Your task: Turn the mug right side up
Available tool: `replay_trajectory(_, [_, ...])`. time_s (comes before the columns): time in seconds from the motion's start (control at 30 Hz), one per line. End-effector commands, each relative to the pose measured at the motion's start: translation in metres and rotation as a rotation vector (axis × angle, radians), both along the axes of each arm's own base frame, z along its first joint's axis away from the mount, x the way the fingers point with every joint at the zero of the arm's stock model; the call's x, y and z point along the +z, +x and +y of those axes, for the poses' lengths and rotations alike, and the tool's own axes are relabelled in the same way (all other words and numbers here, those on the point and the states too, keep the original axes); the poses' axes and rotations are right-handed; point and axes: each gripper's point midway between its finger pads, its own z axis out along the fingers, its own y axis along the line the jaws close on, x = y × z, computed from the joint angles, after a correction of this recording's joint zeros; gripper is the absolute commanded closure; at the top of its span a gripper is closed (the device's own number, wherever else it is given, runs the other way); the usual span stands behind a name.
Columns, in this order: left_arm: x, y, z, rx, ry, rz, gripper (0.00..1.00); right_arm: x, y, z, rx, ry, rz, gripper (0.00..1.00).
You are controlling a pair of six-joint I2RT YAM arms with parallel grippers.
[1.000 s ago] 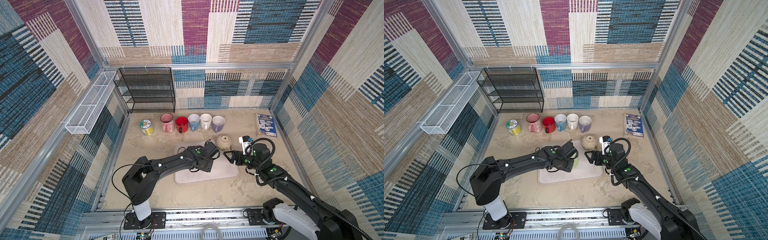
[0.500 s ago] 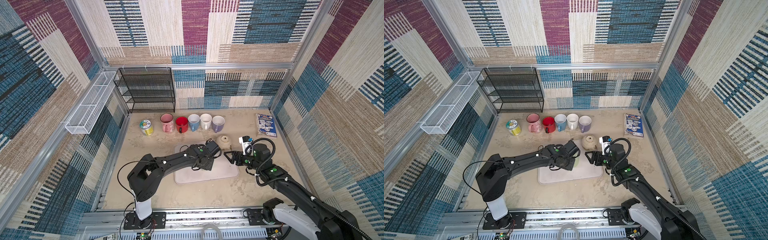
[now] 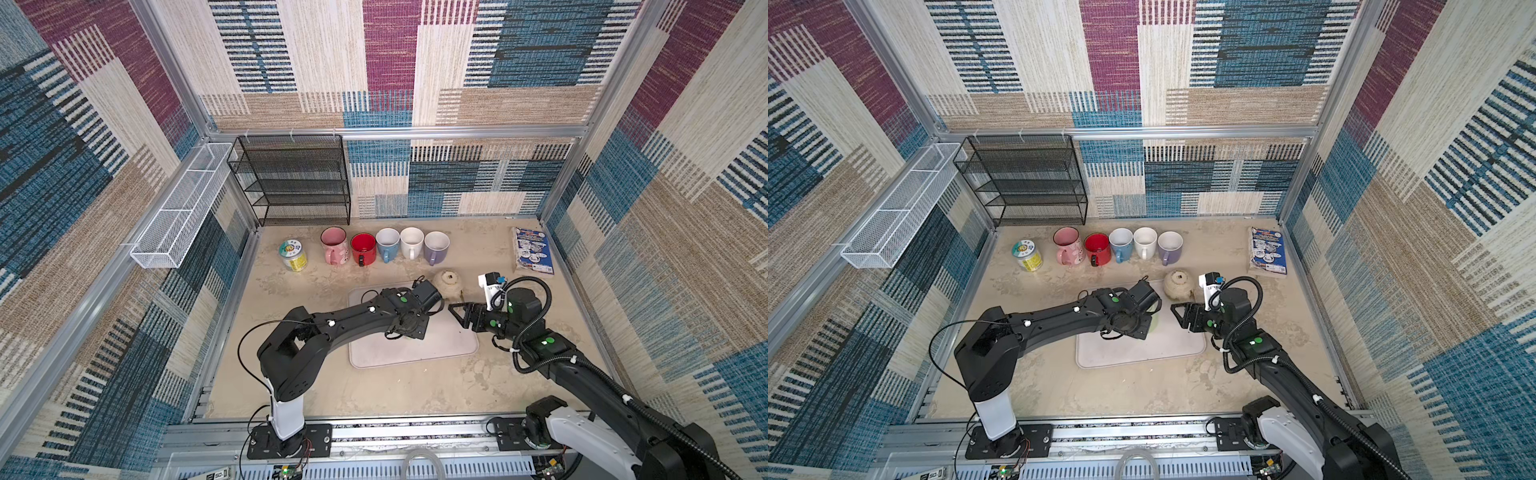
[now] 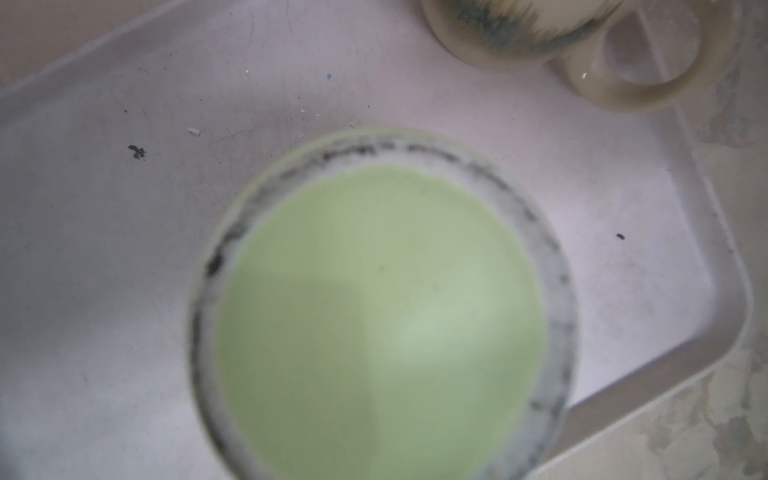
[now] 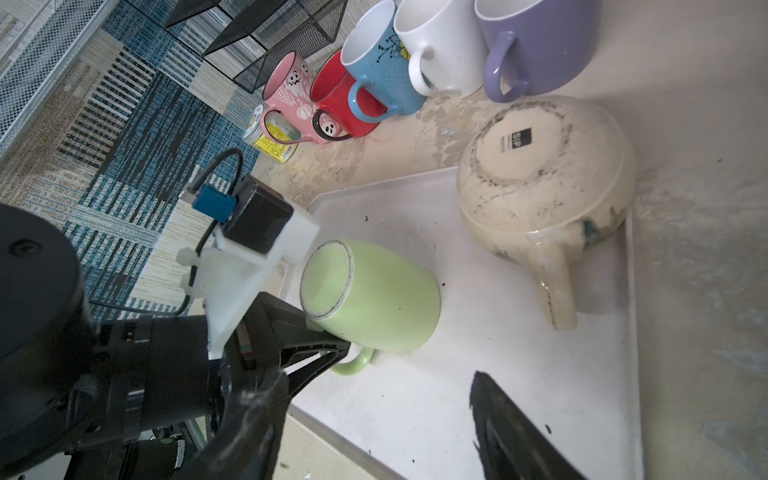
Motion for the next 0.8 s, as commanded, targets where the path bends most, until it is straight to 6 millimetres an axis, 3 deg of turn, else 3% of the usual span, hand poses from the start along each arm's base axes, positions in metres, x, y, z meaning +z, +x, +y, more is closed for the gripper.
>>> replay_trajectory(0.0, [0.008, 0.001, -0.001, -0.023, -0.023, -0.009, 1.0, 0.005, -0.002, 0.003, 0.027, 0.009, -0.023, 0.28])
replay_trajectory(0.27, [0.048, 0.007, 0.0, -0.052, -0.204, -0.039, 1.0, 0.023, -0.016, 0.02, 0.156, 0.091, -0.086, 0.26])
replay_trajectory(0.77, [0.162, 0.019, 0.026, -0.118, -0.65, -0.263, 1.0, 0.07, -0.056, 0.049, 0.438, 0.391, -0.22, 0.27])
